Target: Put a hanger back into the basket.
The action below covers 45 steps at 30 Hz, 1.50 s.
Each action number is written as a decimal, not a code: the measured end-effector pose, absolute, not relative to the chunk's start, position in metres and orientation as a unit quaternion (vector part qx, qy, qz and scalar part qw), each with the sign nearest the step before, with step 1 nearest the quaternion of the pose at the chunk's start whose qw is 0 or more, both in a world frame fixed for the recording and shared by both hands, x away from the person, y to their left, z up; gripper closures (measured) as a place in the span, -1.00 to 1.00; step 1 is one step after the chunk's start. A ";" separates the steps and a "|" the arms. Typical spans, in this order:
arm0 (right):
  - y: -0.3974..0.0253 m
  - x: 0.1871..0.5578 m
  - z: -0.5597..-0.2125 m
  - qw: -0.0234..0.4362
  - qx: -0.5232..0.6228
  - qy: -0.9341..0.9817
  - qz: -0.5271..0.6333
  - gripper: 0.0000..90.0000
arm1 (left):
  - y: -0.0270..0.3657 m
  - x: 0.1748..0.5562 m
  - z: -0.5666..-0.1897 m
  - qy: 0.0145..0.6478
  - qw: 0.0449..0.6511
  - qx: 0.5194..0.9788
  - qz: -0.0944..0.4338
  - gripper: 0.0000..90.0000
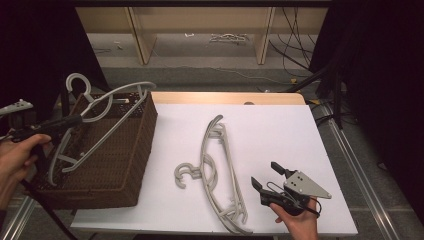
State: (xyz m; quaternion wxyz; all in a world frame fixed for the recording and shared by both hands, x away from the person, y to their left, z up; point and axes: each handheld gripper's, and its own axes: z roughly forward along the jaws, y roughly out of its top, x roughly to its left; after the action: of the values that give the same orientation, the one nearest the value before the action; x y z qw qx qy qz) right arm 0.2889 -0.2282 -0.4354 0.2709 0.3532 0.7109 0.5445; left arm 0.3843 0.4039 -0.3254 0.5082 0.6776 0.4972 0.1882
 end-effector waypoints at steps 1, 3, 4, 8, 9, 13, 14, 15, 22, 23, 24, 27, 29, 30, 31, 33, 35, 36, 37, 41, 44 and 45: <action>-0.228 0.289 -0.435 0.271 0.353 0.711 0.545 -0.52 | 0.404 0.384 -0.325 0.497 0.508 0.678 0.188 0.77; -0.228 0.289 -0.436 0.274 0.356 0.712 0.540 -0.52 | 0.408 0.384 -0.326 0.495 0.501 0.685 0.189 0.77; -0.228 0.289 -0.435 0.275 0.356 0.711 0.540 -0.52 | 0.413 0.383 -0.326 0.493 0.497 0.687 0.194 0.77; -0.228 0.289 -0.436 0.275 0.354 0.712 0.540 -0.52 | 0.419 0.382 -0.325 0.487 0.495 0.692 0.197 0.77; -0.228 0.289 -0.435 0.273 0.356 0.713 0.539 -0.52 | 0.421 0.381 -0.324 0.486 0.495 0.693 0.198 0.78; -0.228 0.289 -0.436 0.275 0.355 0.712 0.540 -0.52 | 0.431 0.377 -0.322 0.487 0.495 0.691 0.200 0.78; -0.228 0.289 -0.436 0.275 0.355 0.712 0.540 -0.52 | 0.431 0.377 -0.322 0.487 0.495 0.691 0.200 0.78; -0.228 0.289 -0.435 0.274 0.355 0.713 0.539 -0.52 | 0.433 0.376 -0.322 0.489 0.494 0.691 0.201 0.78; -0.227 0.289 -0.436 0.276 0.355 0.711 0.540 -0.52 | 0.443 0.377 -0.327 0.494 0.476 0.698 0.207 0.78; -0.227 0.289 -0.436 0.276 0.356 0.711 0.540 -0.52 | 0.443 0.380 -0.330 0.494 0.470 0.701 0.207 0.78; -0.227 0.289 -0.436 0.276 0.356 0.711 0.540 -0.52 | 0.443 0.380 -0.330 0.494 0.470 0.701 0.207 0.78; -0.227 0.290 -0.436 0.275 0.355 0.712 0.540 -0.52 | 0.440 0.387 -0.334 0.493 0.458 0.710 0.207 0.78; -0.227 0.290 -0.437 0.274 0.356 0.712 0.539 -0.52 | 0.437 0.392 -0.337 0.491 0.453 0.714 0.207 0.78; -0.227 0.290 -0.437 0.272 0.356 0.712 0.540 -0.51 | 0.436 0.394 -0.339 0.491 0.451 0.717 0.206 0.78; -0.227 0.290 -0.437 0.272 0.356 0.712 0.540 -0.51 | 0.435 0.397 -0.341 0.490 0.445 0.720 0.209 0.78; -0.227 0.290 -0.437 0.269 0.356 0.710 0.545 -0.51 | 0.434 0.401 -0.347 0.492 0.434 0.725 0.208 0.78; -0.227 0.291 -0.438 0.270 0.355 0.709 0.547 -0.51 | 0.434 0.405 -0.353 0.495 0.423 0.729 0.209 0.78; -0.227 0.290 -0.438 0.268 0.356 0.710 0.544 -0.51 | 0.433 0.408 -0.361 0.493 0.414 0.737 0.208 0.78; -0.227 0.290 -0.438 0.268 0.356 0.710 0.544 -0.51 | 0.433 0.408 -0.361 0.493 0.414 0.737 0.208 0.78; -0.227 0.290 -0.437 0.270 0.355 0.709 0.546 -0.51 | 0.433 0.412 -0.372 0.499 0.406 0.739 0.200 0.78; -0.227 0.291 -0.437 0.270 0.355 0.709 0.546 -0.51 | 0.437 0.412 -0.375 0.504 0.401 0.739 0.198 0.78; -0.227 0.291 -0.437 0.269 0.356 0.710 0.545 -0.51 | 0.438 0.412 -0.376 0.503 0.396 0.742 0.198 0.78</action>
State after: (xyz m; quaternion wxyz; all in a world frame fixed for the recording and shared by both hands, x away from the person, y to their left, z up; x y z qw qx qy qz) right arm 0.2905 -0.2270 -0.4374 0.2694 0.3559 0.7097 0.5451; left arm 0.4124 0.4377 -0.3764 0.3961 0.7419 0.5035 0.1980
